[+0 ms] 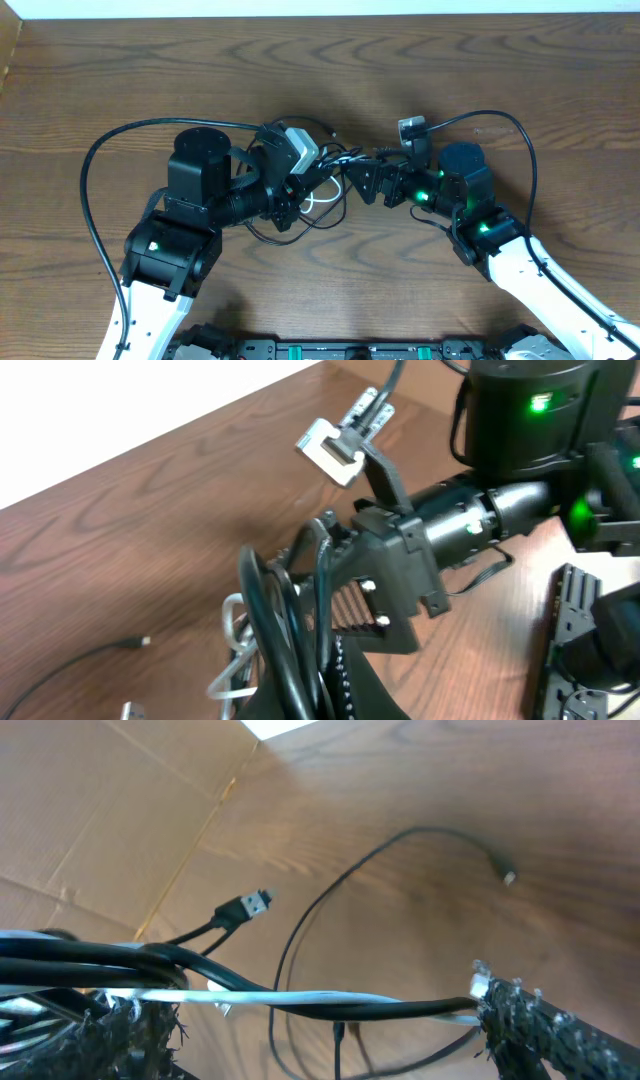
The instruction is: Untangle cables
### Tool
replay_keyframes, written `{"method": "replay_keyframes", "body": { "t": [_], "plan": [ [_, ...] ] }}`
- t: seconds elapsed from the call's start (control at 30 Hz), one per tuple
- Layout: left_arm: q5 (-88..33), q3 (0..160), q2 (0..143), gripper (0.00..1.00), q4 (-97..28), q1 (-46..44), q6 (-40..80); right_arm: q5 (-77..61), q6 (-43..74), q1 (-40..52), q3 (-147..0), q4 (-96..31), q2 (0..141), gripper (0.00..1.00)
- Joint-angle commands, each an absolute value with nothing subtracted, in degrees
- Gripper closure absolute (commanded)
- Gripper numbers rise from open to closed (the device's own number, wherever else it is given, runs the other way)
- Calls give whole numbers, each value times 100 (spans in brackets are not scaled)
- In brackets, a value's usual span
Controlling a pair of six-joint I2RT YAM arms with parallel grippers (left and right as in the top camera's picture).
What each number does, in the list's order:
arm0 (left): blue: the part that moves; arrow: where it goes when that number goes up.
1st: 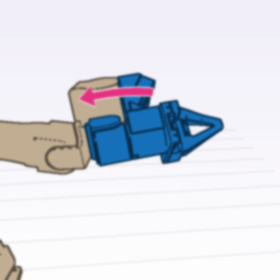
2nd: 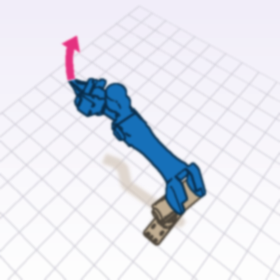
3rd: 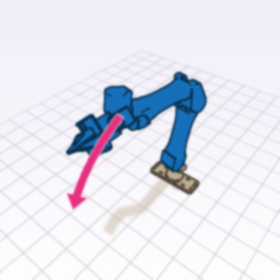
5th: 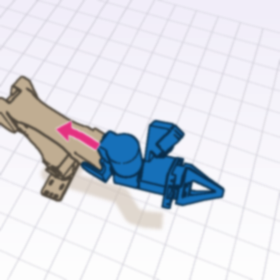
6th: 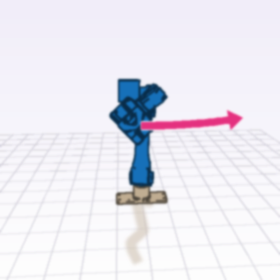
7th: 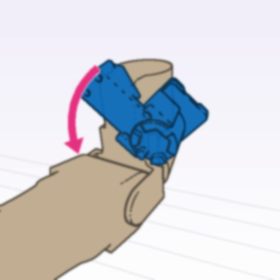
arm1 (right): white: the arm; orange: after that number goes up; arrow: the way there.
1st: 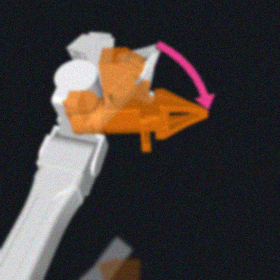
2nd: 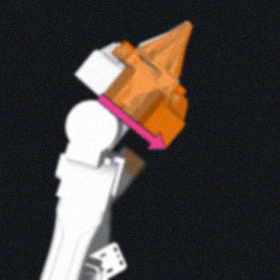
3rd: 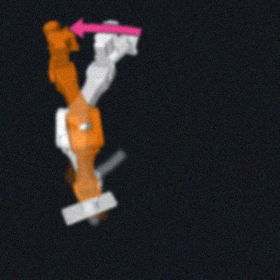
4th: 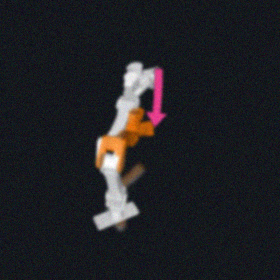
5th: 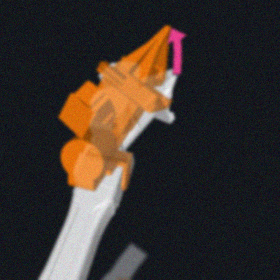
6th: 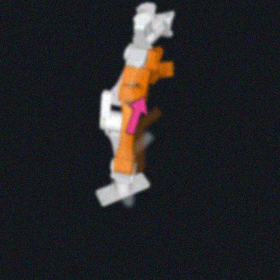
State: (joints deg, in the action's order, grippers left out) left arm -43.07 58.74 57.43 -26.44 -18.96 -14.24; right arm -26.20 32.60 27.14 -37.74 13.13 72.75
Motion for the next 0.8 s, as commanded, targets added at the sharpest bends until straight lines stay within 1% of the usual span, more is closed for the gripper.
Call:
{"method": "replay_keyframes", "body": {
  "t": [0.0,0.1,0.23,0.33,0.4,0.43,0.5,0.63,0.7,0.77],
  "plan": [
    [-4893,6023,5721,92,-2604,-1883,-1693,-2043,3227,2571,-3776,1400,7266,6],
    [-4912,6023,5719,92,-2593,-1883,-1695,-1887,3227,2351,-3776,1437,7266,7],
    [-4910,6023,5717,92,-2405,-1883,-1695,-1828,3212,2012,-3776,1087,7266,12],
    [-4910,6023,5717,92,-2279,-1883,-1702,-1704,3208,1750,-3776,239,7266,19],
    [-4908,6023,5717,92,-2283,-1883,-1717,-1708,3210,1669,-3776,-283,7266,18],
    [-4908,6023,5719,92,-2283,-1883,-1717,-1835,3245,1658,-3776,-661,7266,18],
    [-4904,6023,5717,92,-2283,-1881,-1717,-2298,3275,1658,-3776,-982,7266,16],
    [-4912,6023,5719,92,-2305,-1883,-1712,-3483,3277,1658,-3776,-821,7264,12],
    [-5043,6023,5719,92,-2342,-1883,-1710,-3903,3328,1656,-3776,-526,7264,11],
    [-5575,6023,5721,92,-2377,-1883,-1710,-4488,3385,1653,-3776,128,7264,9]
  ]
}}
